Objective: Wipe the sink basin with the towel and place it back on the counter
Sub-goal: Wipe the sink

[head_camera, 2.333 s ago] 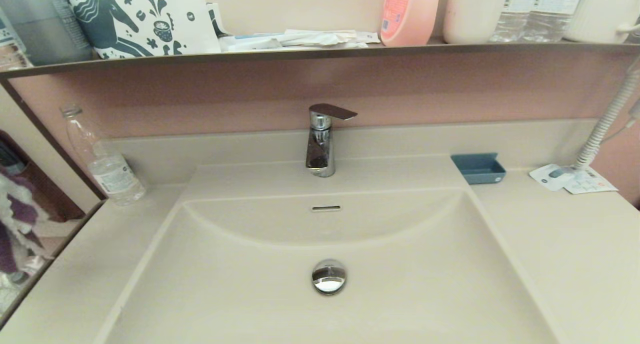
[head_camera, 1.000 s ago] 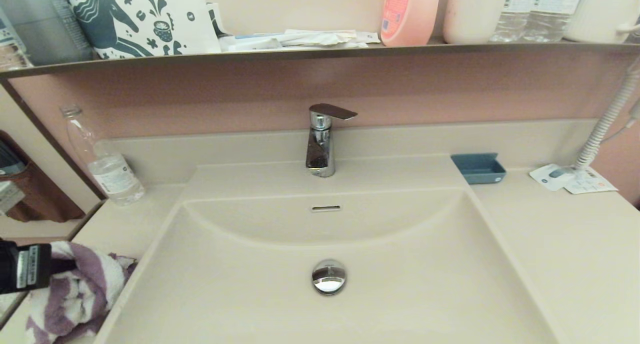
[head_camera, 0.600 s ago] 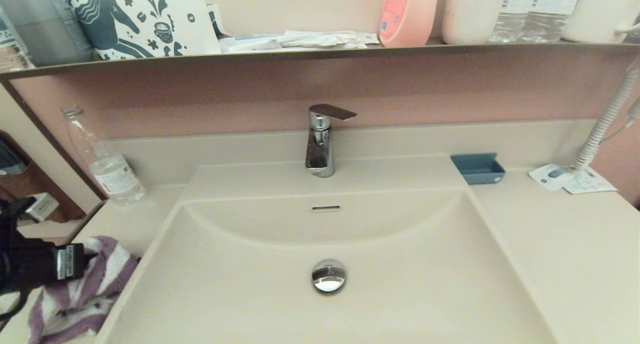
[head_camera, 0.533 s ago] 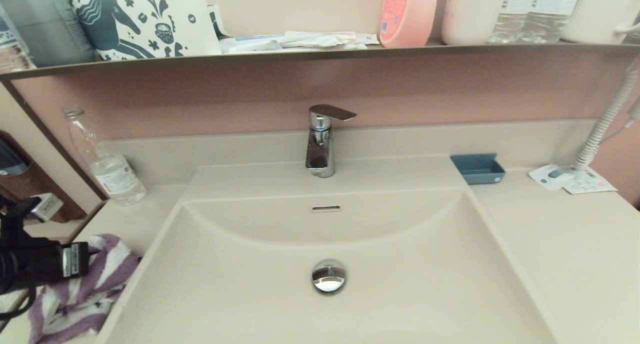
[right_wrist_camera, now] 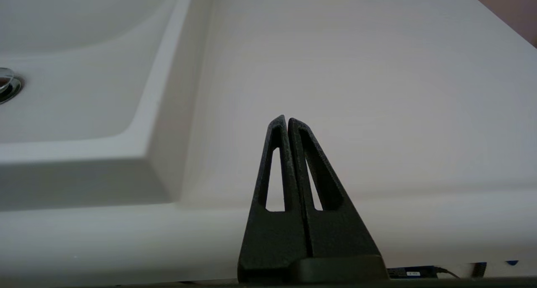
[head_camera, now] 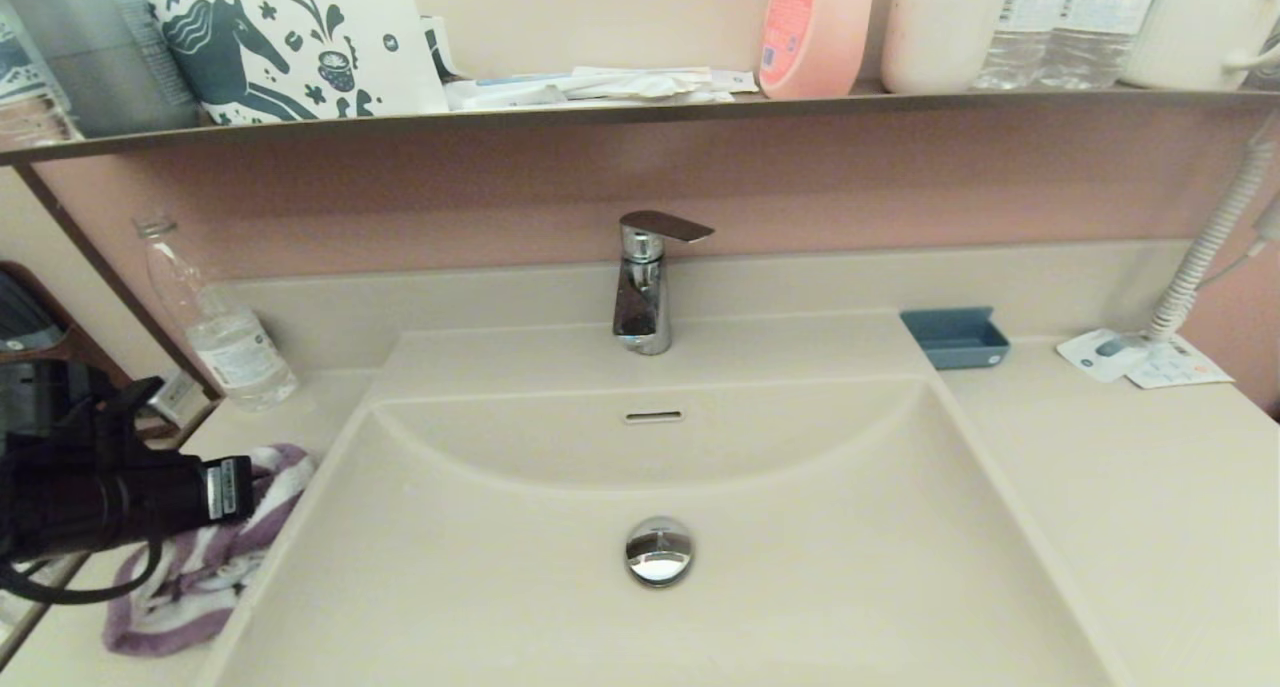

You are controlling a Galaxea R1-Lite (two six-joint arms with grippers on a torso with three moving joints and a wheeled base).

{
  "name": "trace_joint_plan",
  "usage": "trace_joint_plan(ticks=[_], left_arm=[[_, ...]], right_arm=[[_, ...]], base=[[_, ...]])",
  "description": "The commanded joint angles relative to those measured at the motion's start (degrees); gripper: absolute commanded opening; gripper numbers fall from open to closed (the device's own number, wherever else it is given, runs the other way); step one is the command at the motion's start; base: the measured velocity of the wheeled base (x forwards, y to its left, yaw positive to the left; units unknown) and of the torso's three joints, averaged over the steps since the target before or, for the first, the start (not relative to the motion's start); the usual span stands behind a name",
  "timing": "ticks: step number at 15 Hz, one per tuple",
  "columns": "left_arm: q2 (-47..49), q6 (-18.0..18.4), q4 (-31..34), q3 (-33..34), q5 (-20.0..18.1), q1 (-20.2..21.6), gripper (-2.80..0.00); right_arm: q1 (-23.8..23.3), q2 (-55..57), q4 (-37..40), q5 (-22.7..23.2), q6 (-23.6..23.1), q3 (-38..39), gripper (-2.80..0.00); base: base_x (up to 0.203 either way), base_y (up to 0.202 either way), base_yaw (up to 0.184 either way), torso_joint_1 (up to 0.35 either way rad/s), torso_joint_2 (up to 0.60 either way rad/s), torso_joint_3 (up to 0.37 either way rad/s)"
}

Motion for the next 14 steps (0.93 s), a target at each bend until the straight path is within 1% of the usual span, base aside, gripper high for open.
trace_joint_plan(ticks=[1,4,11,12,14], left_arm=[[3.2,-0.4,0.0,-2.7,0.0,-1.2,-2.8],[6.8,-0.5,0.0,-8.1,0.2,-1.3,-2.8],[15.2,-0.8,0.4,-25.7,1.2,-3.1,-2.8],[15.8,-1.1,0.4,-27.4,1.3,-3.3,-2.8],[16.0,-3.1,0.4,-29.6,1.5,-4.2,-2.8]], right_arm=[[0.0,0.0,0.0,0.0,0.0,0.0,-2.8],[0.0,0.0,0.0,0.0,0.0,0.0,-2.8],[0.0,0.0,0.0,0.0,0.0,0.0,-2.8],[0.0,0.0,0.0,0.0,0.0,0.0,-2.8],[0.0,0.0,0.0,0.0,0.0,0.0,-2.8]], base=[[0.0,0.0,0.0,0.0,0.0,0.0],[0.0,0.0,0.0,0.0,0.0,0.0],[0.0,0.0,0.0,0.0,0.0,0.0],[0.0,0.0,0.0,0.0,0.0,0.0],[0.0,0.0,0.0,0.0,0.0,0.0]])
